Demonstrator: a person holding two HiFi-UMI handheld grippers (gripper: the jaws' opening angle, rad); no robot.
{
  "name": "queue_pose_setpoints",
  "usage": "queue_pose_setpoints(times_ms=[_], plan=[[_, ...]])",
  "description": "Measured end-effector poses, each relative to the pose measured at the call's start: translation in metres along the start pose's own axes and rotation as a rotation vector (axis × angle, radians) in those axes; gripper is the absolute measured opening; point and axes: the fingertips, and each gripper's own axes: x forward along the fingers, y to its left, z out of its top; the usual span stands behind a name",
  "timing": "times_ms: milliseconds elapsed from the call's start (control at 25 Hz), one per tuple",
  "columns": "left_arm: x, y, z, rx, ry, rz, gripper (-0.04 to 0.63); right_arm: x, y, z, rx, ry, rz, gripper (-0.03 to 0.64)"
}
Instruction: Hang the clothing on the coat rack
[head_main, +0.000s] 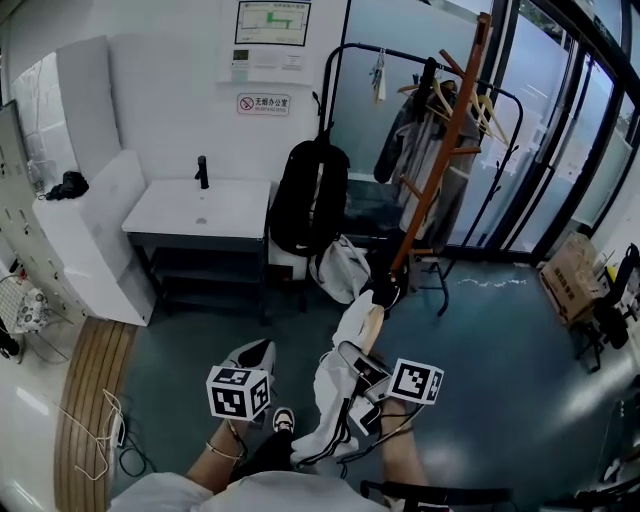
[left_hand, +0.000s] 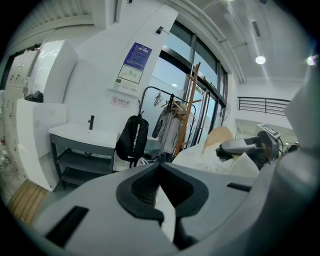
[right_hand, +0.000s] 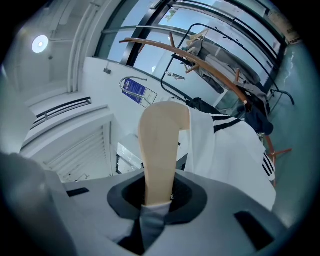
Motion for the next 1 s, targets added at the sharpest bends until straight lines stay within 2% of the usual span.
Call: queue_pose_setpoints(times_ms=[320,760,1000], plan=[[0.05,0.014,0.019,-0.007,-0.013,-0.021,0.009,0.029,-0.022,0.023,0.012,0.023,-0.008,0.074],[0.128,0.033,0.062,0.007,-0.014,-0.06,0.008,0.082,-0.049,0.084,-0.008,0.01,-0.019,0.072],[0.163,0.059,0.083,-0.001,-0.015,-0.052,0.008,0.119,-0.058,0.115,-0.007,0.002,-0.003,0.074]])
